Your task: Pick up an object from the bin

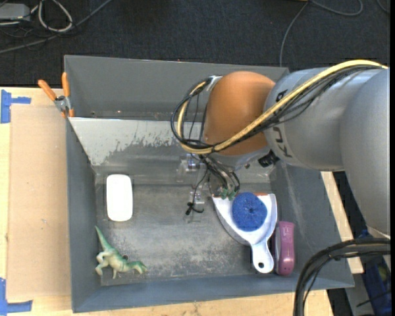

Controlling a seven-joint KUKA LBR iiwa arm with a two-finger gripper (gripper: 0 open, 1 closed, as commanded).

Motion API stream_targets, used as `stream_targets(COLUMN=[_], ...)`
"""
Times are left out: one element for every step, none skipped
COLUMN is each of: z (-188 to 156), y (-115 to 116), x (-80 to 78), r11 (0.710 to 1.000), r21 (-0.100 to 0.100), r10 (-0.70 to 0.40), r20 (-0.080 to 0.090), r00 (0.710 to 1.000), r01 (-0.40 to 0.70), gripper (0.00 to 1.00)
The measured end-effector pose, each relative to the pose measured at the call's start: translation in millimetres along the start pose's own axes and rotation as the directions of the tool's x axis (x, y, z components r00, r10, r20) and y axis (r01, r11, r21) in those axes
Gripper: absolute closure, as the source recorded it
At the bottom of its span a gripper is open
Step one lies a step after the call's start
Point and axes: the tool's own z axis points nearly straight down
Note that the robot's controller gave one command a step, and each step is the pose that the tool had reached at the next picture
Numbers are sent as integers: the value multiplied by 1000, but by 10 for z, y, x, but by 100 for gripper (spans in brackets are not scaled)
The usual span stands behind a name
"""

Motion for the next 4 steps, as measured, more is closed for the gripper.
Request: stream_targets(z=[-43, 17, 191, -30], y=[-7, -690, -1214, -1578], x=[-20, -145, -197, -21], r11=[1000, 989, 991, 988], r21=[-1, -2, -3, -1], r10=[3, 147, 134, 153], r20=[8, 6, 4, 6], r00=[1000, 989, 991, 988], r01=[-3, -147, -134, -153], gripper=[0, 0, 0, 0])
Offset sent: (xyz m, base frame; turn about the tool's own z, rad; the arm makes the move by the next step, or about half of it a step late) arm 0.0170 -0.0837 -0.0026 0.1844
